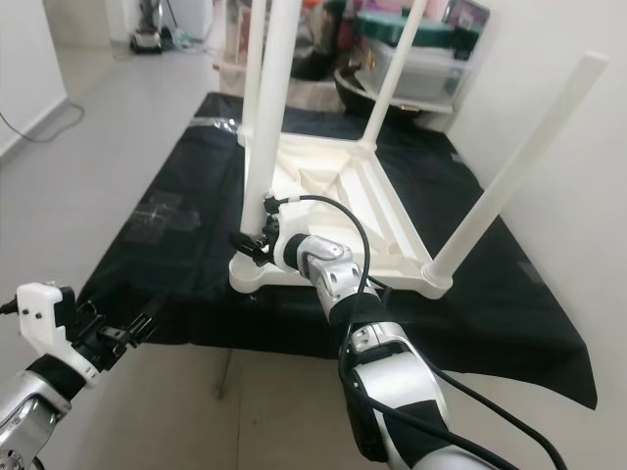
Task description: Building children table
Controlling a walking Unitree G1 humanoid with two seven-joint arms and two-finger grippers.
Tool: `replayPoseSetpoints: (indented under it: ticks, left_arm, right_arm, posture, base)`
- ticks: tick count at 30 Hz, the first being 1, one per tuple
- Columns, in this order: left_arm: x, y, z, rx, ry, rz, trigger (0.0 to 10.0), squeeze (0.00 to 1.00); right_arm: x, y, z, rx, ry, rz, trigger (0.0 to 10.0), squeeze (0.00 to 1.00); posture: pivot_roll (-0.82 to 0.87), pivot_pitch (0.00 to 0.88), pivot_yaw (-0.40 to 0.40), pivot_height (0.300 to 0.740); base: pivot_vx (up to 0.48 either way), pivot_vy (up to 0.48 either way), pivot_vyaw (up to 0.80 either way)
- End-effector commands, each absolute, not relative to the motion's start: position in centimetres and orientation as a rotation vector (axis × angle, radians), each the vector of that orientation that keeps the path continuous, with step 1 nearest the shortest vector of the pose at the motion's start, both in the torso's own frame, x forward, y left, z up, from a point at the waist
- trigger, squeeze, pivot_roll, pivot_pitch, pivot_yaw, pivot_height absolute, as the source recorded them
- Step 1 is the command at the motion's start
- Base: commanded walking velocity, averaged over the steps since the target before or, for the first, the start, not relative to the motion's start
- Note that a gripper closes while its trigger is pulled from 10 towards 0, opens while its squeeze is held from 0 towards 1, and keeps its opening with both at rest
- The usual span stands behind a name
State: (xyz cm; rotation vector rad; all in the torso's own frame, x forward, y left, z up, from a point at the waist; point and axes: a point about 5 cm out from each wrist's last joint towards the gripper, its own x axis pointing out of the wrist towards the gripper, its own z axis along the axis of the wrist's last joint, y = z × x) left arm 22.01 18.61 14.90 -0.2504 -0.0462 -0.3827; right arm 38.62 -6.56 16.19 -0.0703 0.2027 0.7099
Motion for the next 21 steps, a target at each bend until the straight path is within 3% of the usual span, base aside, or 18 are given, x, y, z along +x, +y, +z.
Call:
replayPoseSetpoints:
  ticks: [1,2,4,5,6,7,8,10,16,17,18,19,21]
  left_arm:
    - [21.8,18.2,15.0,-0.257,-0.048,-0.4,10.0,0.0]
    - [21.7,18.2,15.0,-0.257,-0.047,-0.401,10.0,0.0]
    - [21.7,18.2,15.0,-0.257,-0.047,-0.401,10.0,0.0]
    - [21.7,18.2,15.0,-0.257,-0.048,-0.401,10.0,0.0]
    - [21.7,18.2,15.0,-0.257,-0.048,-0.401,10.0,0.0]
    - [21.6,18.2,15.0,-0.258,-0.049,-0.4,10.0,0.0]
    - [21.6,18.2,15.0,-0.258,-0.049,-0.4,10.0,0.0]
    - [21.6,18.2,15.1,-0.259,-0.051,-0.398,10.0,0.0]
    - [21.5,18.3,15.1,-0.258,-0.049,-0.4,10.0,0.0]
    - [21.5,18.4,15.1,-0.259,-0.047,-0.403,10.0,0.0]
    - [21.5,18.4,15.1,-0.259,-0.047,-0.403,10.0,0.0]
    - [21.5,18.4,15.1,-0.258,-0.047,-0.405,10.0,0.0]
    - [21.6,18.4,15.1,-0.258,-0.047,-0.406,10.0,0.0]
  right_arm:
    - [39.5,-8.4,16.4,-0.04,0.198,0.525,0.0,0.0]
    - [40.0,-9.6,16.3,-0.012,0.214,0.347,0.0,0.0]
    - [40.0,-9.6,16.3,-0.012,0.214,0.347,0.0,0.0]
    - [40.2,-10.9,16.1,0.021,0.242,0.182,0.0,0.0]
    - [40.2,-10.9,16.1,0.021,0.242,0.182,0.0,0.0]
    - [40.2,-12.7,15.5,0.011,0.271,-0.017,0.0,0.0]
    - [40.2,-12.7,15.5,0.011,0.271,-0.017,0.0,0.0]
    - [38.9,-15.0,13.4,-0.005,0.35,-0.304,0.0,0.0]
    - [37.0,-14.4,12.2,-0.06,0.395,-0.34,0.0,0.0]
    - [36.6,-13.6,12.7,-0.102,0.397,-0.26,9.3,0.0]
    - [36.6,-13.6,12.7,-0.102,0.397,-0.26,9.3,0.0]
    - [36.6,-13.1,13.2,-0.11,0.383,-0.195,10.0,0.0]
    - [36.8,-12.2,13.9,-0.07,0.337,-0.115,10.0,0.0]
  posture:
    - [0.19,0.0,-0.184,0.74]
    - [0.19,0.0,-0.184,0.74]
    - [0.19,0.0,-0.184,0.74]
    - [0.18,0.0,-0.183,0.74]
    - [0.18,0.0,-0.183,0.74]
    - [0.18,0.0,-0.185,0.74]
    - [0.18,0.0,-0.185,0.74]
    - [0.18,0.0,-0.182,0.74]
    - [0.17,0.0,-0.174,0.74]
    - [0.16,0.0,-0.169,0.74]
    - [0.16,0.0,-0.169,0.74]
    - [0.16,0.0,-0.167,0.74]
    - [0.16,0.0,-0.168,0.74]
  base:
    - [0.0,0.0,0.0]
    - [0.0,0.0,0.0]
    - [0.0,0.0,0.0]
    - [0.0,0.0,0.0]
    - [0.0,0.0,0.0]
    - [0.0,0.0,0.0]
    - [0.0,0.0,0.0]
    - [0.0,0.0,0.0]
    - [0.0,0.0,0.0]
    - [0.0,0.0,0.0]
    - [0.0,0.0,0.0]
    - [0.0,0.0,0.0]
    - [0.0,0.0,0.0]
